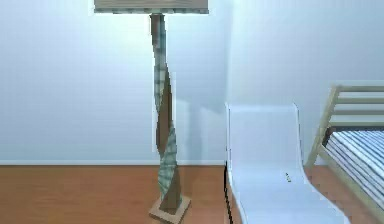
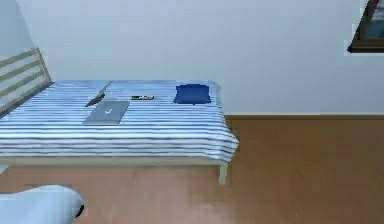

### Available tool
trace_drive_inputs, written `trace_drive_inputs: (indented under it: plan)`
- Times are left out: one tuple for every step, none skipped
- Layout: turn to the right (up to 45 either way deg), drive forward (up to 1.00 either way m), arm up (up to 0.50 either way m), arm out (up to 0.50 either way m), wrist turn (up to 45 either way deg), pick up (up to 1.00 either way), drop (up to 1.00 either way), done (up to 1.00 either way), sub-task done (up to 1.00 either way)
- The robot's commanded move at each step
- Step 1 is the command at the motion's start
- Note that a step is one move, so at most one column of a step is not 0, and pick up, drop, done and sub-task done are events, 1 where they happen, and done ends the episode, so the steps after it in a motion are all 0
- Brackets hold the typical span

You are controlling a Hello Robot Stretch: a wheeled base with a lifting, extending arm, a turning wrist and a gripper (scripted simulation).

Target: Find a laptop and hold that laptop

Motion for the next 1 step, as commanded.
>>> trace_drive_inputs:
  plan:
    - [45.0,0.00,0.00,0.00,0.0,0.00,0.00,0.00,0.00]
